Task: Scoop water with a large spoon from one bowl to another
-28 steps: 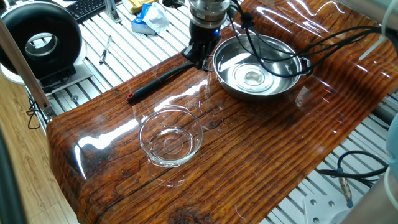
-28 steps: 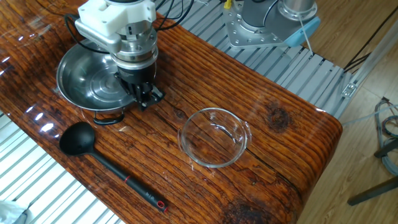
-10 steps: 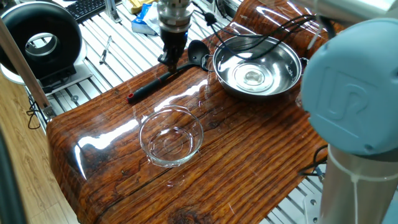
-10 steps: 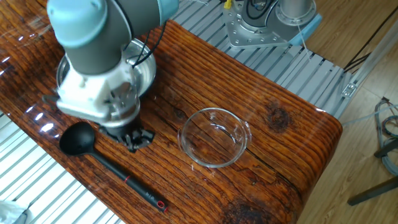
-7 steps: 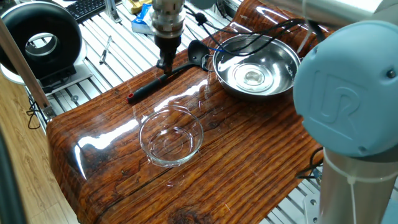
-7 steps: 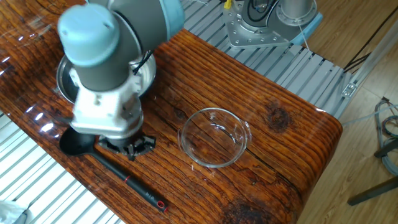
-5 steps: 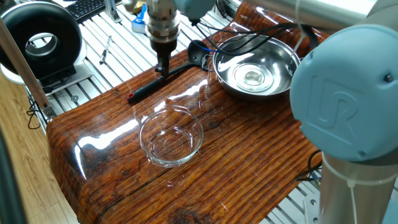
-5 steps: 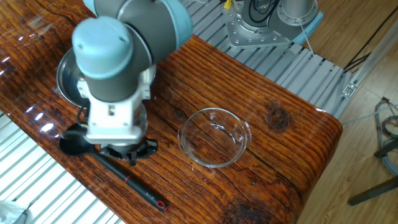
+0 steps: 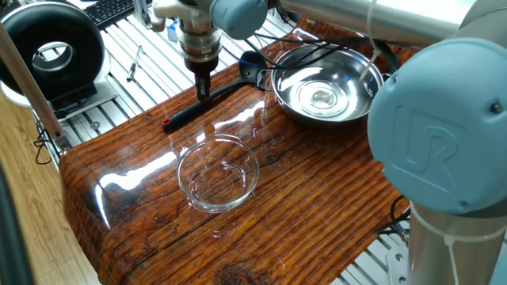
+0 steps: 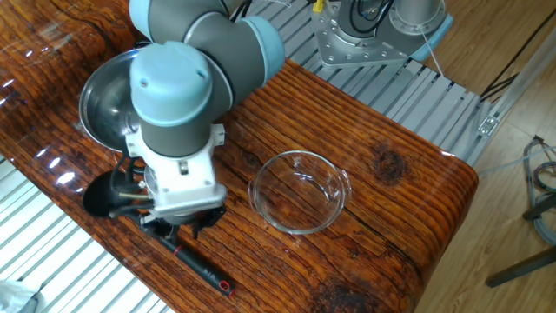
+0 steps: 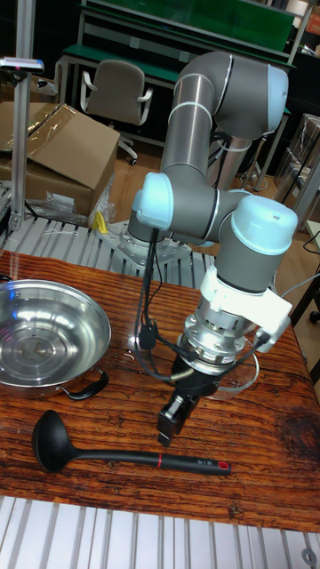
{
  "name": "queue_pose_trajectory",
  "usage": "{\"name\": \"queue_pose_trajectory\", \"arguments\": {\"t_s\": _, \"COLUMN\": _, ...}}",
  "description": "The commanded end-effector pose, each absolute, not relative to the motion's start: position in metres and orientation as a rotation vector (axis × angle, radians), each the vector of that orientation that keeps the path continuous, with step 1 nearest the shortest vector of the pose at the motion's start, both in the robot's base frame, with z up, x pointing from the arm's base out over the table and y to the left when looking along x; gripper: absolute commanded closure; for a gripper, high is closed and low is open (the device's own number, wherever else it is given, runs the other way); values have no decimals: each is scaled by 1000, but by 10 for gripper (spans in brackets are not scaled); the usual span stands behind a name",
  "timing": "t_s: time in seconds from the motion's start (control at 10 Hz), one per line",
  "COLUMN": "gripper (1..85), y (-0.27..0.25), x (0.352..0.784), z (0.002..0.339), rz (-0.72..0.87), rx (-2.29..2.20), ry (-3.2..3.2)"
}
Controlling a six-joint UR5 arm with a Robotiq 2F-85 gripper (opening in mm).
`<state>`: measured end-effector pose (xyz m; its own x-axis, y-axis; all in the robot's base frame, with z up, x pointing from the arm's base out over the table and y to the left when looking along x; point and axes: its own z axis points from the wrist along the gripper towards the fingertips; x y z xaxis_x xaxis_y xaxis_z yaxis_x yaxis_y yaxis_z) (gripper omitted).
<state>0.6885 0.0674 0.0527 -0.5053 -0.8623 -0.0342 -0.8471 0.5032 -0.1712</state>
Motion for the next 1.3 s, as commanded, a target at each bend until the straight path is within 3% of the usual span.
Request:
{"name": "queue_pose_trajectory", "arguments": {"t_s": 0.0, "gripper": 493, "y": 83, "x": 701, "z": 54, "rz": -193, "rx": -1667, "ry": 2447}}
{"name": "queue_pose_trajectory", "arguments": {"t_s": 1.2, "gripper": 373, "y": 114, "x": 689, "z": 36, "rz": -82, "rx": -1950, "ry": 2231}}
